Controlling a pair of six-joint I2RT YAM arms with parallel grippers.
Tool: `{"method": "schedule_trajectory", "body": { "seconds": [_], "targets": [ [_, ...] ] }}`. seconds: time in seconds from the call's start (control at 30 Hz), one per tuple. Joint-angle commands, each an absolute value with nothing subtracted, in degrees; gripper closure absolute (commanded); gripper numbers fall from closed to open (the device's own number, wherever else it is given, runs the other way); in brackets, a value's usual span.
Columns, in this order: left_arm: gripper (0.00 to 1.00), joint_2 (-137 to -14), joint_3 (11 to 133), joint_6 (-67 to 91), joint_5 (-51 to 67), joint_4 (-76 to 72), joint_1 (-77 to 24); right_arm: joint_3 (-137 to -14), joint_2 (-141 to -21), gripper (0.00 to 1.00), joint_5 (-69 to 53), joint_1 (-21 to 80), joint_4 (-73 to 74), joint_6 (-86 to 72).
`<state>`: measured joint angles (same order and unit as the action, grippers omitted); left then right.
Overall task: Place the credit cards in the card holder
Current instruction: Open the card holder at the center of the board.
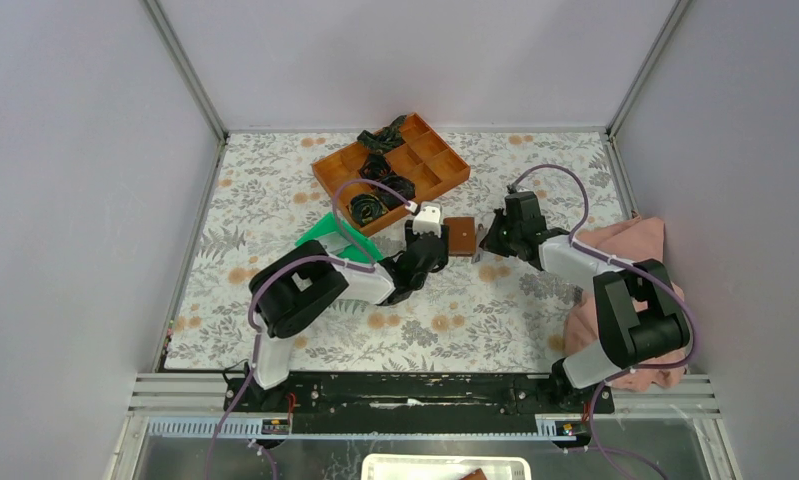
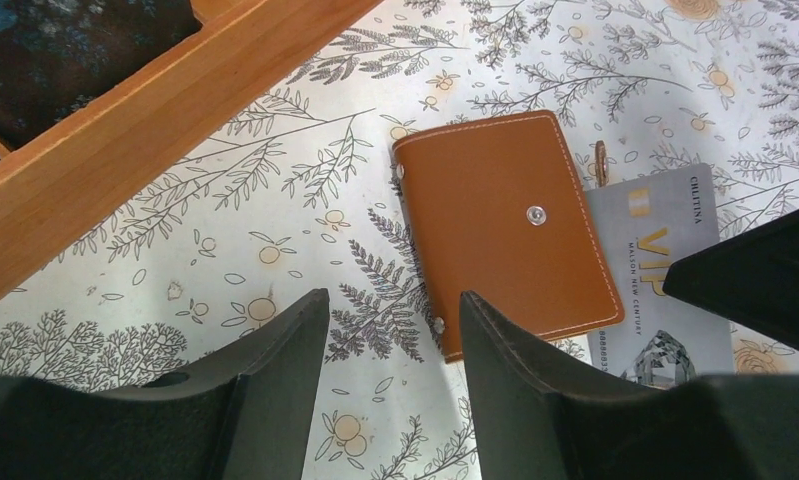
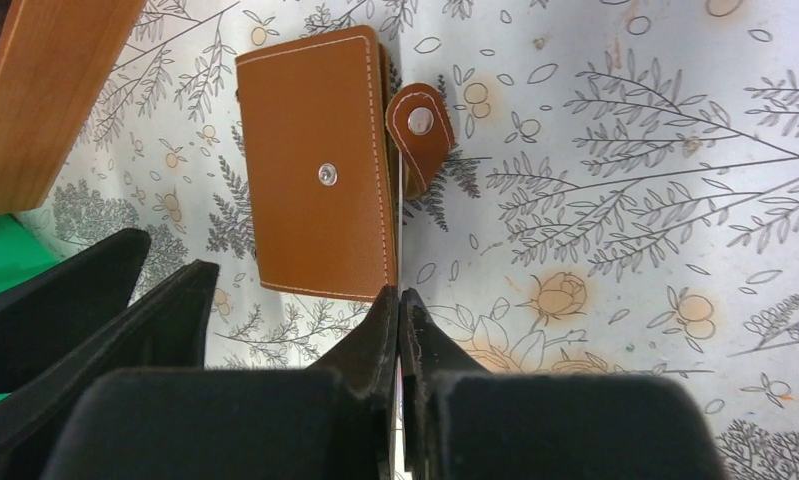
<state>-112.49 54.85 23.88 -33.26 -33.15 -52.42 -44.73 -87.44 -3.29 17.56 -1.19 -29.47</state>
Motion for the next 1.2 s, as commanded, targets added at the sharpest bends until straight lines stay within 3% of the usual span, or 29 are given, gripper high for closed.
{"method": "schedule_trajectory", "body": {
  "seconds": [0.0, 1.17],
  "targets": [
    [0.42, -114.39, 57.22, 24.60, -31.92, -32.56, -51.95, -46.44, -88.39, 1.00, -6.02, 17.24, -4.78, -29.88],
    [0.42, -117.00, 58.36, 25.71, -30.52, -30.85, -50.02, -51.79, -93.13, 1.00, -9.83, 15.12, -7.44, -30.18]
  ]
}}
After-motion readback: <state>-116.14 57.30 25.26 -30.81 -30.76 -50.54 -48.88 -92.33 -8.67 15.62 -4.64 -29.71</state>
